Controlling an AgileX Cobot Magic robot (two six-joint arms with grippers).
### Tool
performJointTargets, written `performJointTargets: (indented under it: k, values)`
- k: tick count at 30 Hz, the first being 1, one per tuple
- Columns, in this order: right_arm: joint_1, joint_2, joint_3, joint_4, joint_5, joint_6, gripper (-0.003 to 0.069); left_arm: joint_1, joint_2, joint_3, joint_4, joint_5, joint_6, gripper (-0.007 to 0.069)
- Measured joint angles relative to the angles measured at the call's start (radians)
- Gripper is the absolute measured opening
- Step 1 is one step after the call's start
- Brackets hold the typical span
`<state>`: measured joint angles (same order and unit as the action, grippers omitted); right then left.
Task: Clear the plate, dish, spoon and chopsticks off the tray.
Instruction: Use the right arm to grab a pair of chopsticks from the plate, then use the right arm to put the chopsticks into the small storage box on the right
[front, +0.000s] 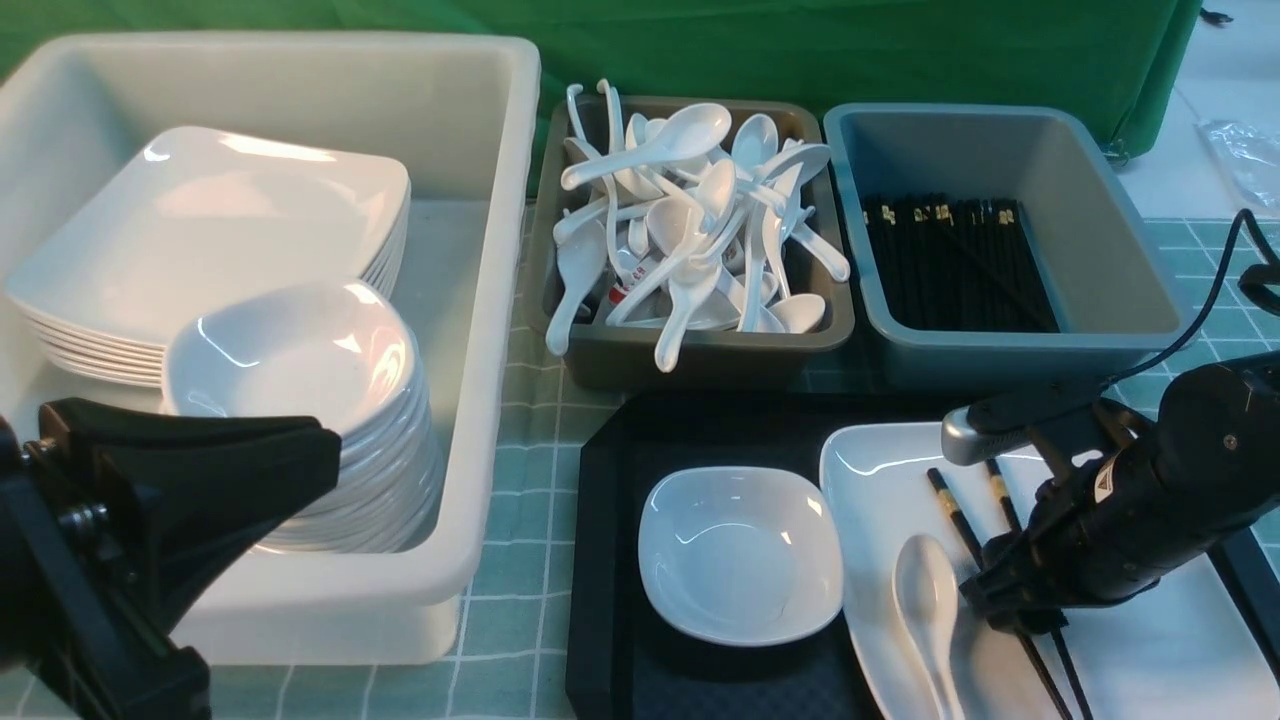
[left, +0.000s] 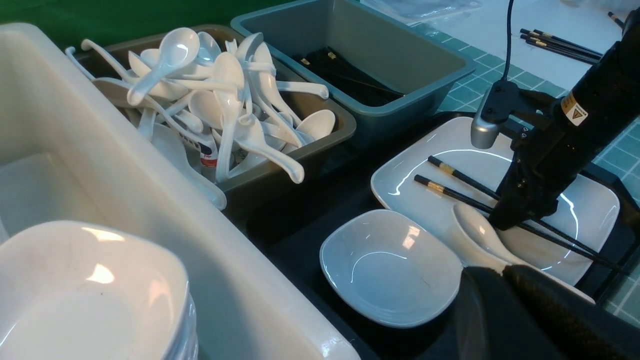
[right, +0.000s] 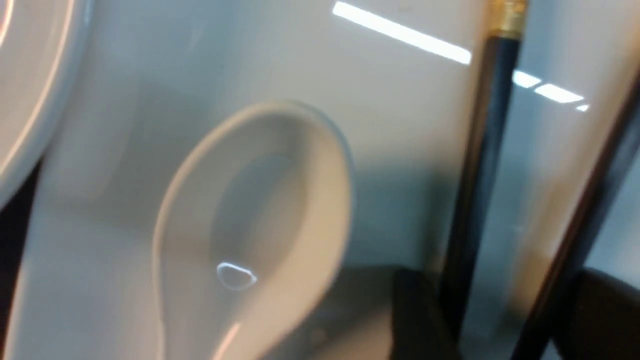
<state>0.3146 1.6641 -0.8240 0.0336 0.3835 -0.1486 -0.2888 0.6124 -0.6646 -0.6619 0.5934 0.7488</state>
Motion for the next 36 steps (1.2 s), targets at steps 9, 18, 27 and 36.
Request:
performJointTargets:
  k: [9, 18, 27, 36]
  values:
    - [0.0, -0.008, -0.001, -0.001, 0.016, -0.022, 0.0139, 0.0, 0.0, 0.0, 0.0, 0.001, 0.0, 0.0017]
    - [0.0, -0.23, 0.001, 0.008, 0.264, -0.027, 0.0139, 0.0, 0.0, 0.0, 0.0, -0.046, 0.0, 0.0017]
    - [-0.039, -0.269, -0.233, 0.071, 0.199, -0.056, 0.0139, 0.0, 0.0, 0.0, -0.049, -0.207, 0.031, 0.0017]
    - [-0.179, 0.174, -0.771, 0.15, 0.049, -0.053, 0.0139, 0.0, 0.0, 0.0, -0.299, -0.303, 0.279, 0.0017]
